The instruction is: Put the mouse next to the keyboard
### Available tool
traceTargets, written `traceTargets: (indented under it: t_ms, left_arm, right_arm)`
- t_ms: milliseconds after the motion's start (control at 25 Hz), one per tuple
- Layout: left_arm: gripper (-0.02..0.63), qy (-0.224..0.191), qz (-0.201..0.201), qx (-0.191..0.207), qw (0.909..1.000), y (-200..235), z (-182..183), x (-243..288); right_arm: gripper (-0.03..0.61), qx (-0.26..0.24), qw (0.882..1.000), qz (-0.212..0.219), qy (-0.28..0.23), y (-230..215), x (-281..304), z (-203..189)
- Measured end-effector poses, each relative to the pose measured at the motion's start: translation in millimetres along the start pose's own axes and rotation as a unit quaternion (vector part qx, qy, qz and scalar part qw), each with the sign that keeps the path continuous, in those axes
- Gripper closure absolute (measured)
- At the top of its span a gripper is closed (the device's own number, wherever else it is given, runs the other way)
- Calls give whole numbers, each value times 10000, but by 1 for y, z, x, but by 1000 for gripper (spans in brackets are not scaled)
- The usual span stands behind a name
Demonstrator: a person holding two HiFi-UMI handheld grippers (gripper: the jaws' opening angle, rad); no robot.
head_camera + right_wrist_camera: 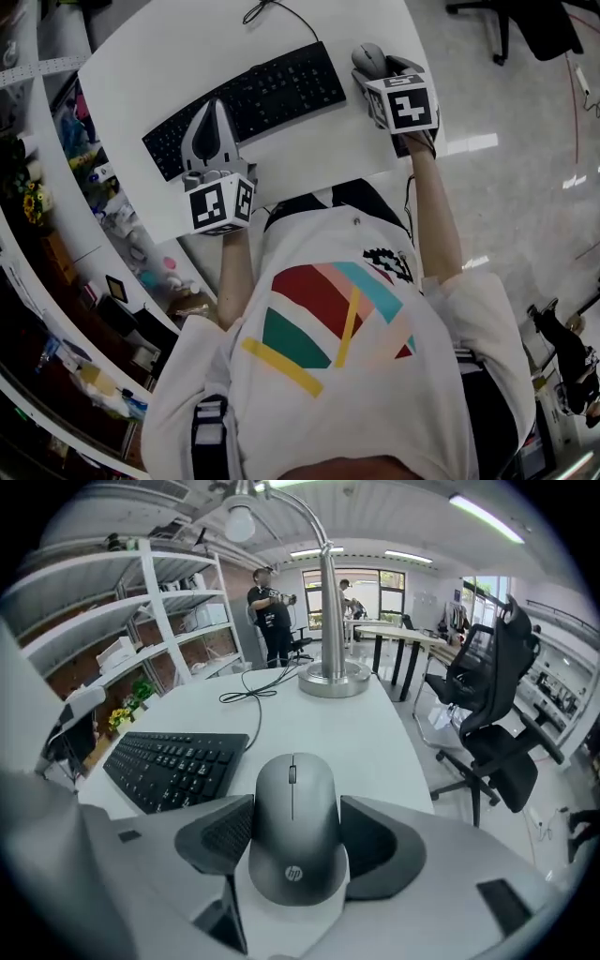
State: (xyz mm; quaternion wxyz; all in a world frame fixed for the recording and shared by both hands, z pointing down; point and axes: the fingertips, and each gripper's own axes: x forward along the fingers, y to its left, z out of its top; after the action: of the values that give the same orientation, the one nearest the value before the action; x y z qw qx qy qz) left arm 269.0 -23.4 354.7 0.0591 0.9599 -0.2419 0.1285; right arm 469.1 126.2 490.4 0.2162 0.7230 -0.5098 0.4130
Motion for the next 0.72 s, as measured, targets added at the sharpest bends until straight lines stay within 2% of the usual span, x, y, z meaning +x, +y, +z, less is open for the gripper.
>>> traceTargets:
  t_ms: [280,480,720]
  left_arm:
    - [571,31,-50,68,10000,3,4,-3]
    - [571,-9,-44,48,10000,9,8,-8]
    - [571,-42,29,-13,10000,21,4,-13]
  right_arm:
    - [279,131,9994,-290,113,-14,7,-2]
    - [279,190,9988,-453,-1,-12,8,0]
    - [279,-25,9980,-620,-145,-13,9,0]
